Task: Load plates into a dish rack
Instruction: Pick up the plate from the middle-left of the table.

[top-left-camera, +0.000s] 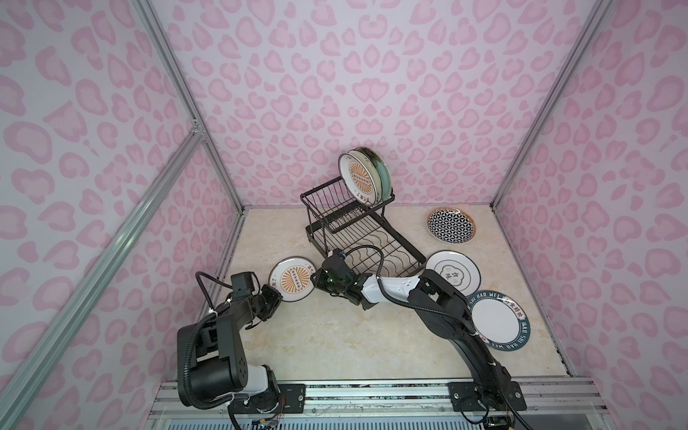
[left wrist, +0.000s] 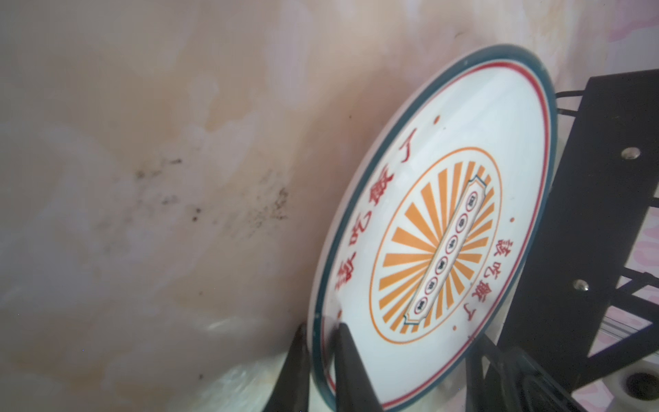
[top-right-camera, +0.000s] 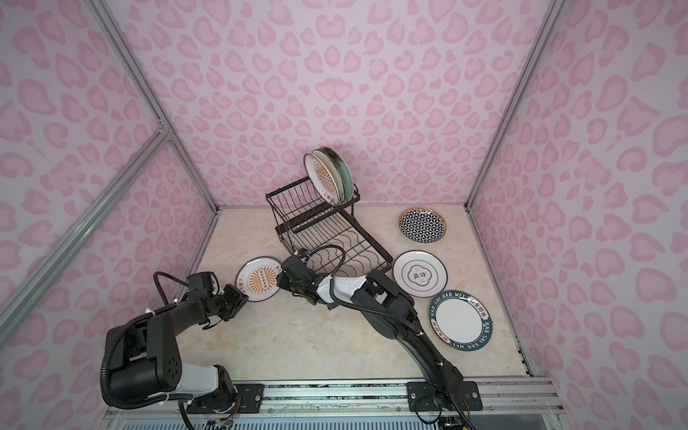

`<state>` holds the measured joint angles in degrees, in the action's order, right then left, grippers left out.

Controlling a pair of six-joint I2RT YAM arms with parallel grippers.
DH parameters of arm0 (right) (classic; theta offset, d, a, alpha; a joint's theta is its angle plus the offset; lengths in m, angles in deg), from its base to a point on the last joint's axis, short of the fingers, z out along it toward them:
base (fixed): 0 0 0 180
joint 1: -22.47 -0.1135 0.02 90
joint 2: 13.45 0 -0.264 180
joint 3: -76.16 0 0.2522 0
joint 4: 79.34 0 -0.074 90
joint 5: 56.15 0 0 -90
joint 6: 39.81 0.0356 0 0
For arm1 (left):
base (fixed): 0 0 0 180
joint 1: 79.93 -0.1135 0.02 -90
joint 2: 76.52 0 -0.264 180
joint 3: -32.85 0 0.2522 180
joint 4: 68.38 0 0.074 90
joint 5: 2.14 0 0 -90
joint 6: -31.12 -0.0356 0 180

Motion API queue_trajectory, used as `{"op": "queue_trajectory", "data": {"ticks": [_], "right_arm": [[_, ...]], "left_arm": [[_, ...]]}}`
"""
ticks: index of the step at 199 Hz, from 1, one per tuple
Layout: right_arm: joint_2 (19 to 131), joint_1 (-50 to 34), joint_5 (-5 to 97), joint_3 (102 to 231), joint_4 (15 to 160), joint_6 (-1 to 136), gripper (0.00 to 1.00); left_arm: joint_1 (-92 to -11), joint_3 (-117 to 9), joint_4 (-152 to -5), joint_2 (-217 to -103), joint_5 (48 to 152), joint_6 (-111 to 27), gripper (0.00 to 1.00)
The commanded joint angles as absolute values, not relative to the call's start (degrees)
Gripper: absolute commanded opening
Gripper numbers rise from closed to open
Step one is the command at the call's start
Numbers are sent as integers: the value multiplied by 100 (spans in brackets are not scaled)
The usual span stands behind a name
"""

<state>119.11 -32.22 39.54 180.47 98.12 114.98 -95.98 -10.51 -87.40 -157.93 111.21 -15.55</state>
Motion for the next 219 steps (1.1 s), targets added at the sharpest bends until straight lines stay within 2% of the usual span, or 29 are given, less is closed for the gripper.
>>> {"op": "queue_trajectory", "data": {"ticks": [1,114,219], "right_arm": [[12081,-3207,4228,18028,9591,11523,33],[11797,-3233,4171,17580,9778,11548,35],[12234,-3246,4493,18353,9544,11303,33]], "left_arm": [[-9585,-1074,-9552,-15817,10693,-1913,14],[-9584,-1115,-9765,-15602,10579,-1977,14],[-9584,-1257,-9929,-15606,10570,-2114,14]]}}
